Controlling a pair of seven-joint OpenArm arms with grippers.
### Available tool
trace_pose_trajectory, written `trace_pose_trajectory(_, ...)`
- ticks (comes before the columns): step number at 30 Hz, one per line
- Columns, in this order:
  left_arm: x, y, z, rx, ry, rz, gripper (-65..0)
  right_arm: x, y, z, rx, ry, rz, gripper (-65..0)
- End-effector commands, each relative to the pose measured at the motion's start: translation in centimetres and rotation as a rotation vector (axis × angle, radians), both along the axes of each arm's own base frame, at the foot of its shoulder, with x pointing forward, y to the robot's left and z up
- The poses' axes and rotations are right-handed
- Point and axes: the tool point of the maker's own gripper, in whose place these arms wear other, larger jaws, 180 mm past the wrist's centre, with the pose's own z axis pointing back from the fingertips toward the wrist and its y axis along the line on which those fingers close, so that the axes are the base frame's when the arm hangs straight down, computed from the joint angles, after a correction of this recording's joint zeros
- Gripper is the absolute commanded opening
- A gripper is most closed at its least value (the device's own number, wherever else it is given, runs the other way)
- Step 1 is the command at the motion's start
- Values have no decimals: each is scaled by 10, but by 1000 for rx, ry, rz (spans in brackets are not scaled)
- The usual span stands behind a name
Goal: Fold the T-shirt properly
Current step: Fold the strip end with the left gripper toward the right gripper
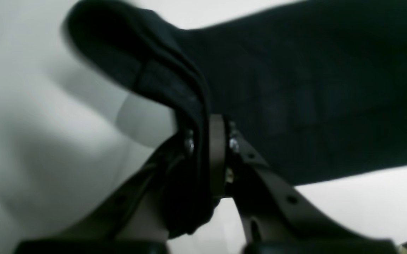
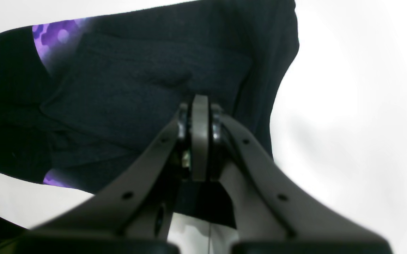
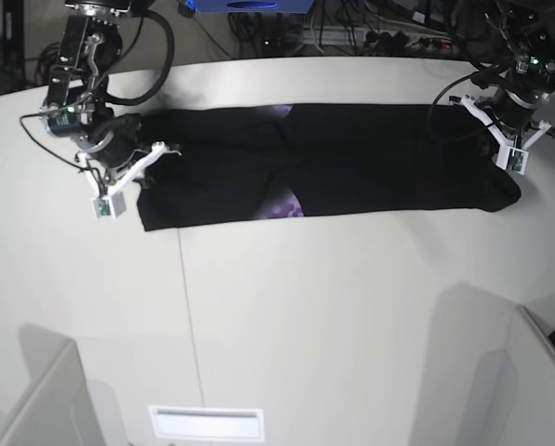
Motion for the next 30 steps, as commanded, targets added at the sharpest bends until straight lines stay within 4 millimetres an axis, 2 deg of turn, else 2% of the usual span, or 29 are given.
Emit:
trace_pose_trajectory(1, 8, -3, 10, 1, -40, -22, -650, 9, -1, 12, 1, -53, -3, -650)
trace_pose_trajectory(9, 10, -34, -1, -43, -18, -87, -650, 8, -1, 11, 2, -48, -4, -650)
trace_pose_trajectory(15, 18, -71, -12, -111, -1, -109, -650, 9, -1, 11, 2, -48, -4, -650)
trace_pose_trajectory(22, 17, -119, -24, -188, 32, -170, -650, 7, -1, 10, 2, -45, -4, -650)
trace_pose_trajectory(30, 26, -149, -24, -240, 24, -182, -650, 8, -1, 9, 3, -45, -4, -650)
